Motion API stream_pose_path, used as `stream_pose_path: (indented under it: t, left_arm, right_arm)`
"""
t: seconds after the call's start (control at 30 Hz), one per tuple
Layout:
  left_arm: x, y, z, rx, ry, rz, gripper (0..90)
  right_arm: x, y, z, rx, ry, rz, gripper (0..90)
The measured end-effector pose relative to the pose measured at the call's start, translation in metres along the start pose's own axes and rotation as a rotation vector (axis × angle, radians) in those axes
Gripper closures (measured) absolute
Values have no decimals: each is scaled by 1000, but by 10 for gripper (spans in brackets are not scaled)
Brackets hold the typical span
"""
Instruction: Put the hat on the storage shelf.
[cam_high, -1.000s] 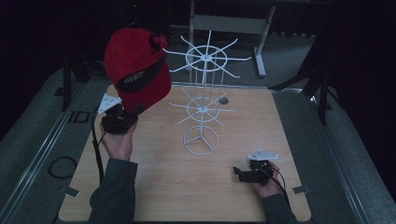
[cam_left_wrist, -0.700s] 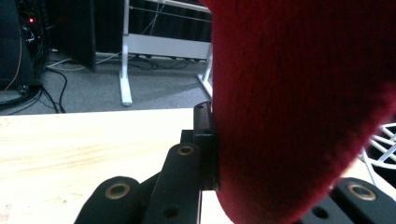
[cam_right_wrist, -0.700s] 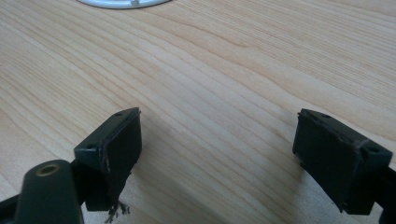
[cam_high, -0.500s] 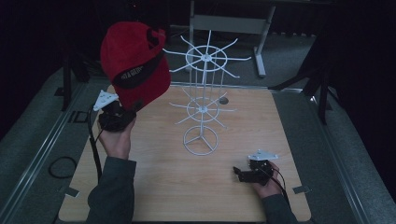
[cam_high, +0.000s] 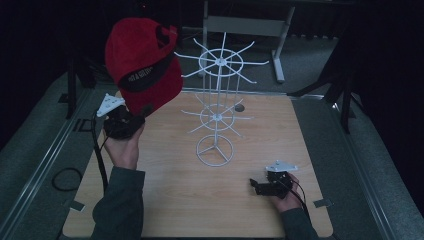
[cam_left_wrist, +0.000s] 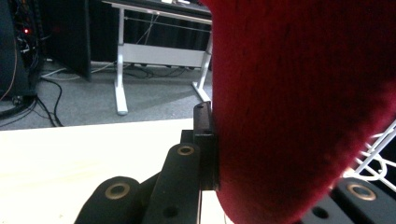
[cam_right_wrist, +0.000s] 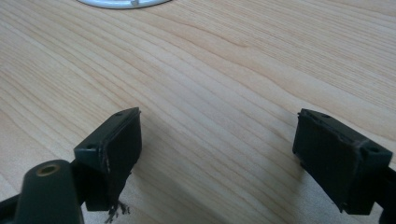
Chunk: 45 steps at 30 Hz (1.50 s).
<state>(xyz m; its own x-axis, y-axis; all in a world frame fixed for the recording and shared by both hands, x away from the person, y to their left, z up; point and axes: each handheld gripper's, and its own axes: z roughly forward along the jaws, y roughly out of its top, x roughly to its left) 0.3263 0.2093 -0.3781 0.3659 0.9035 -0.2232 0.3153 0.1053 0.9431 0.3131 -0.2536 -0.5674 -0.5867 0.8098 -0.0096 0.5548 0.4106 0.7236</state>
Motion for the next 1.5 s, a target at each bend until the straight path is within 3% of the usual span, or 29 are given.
stream_pose_path:
  t: [0.53,1.5]
  left_arm:
    - [-7,2,-11,-31,-28,23,859]
    - [-13,-8,-21,-25,-66,46,858]
  right_arm:
    - [0,0,0,0,0,0,153]
    - [0,0,0,0,0,0,153]
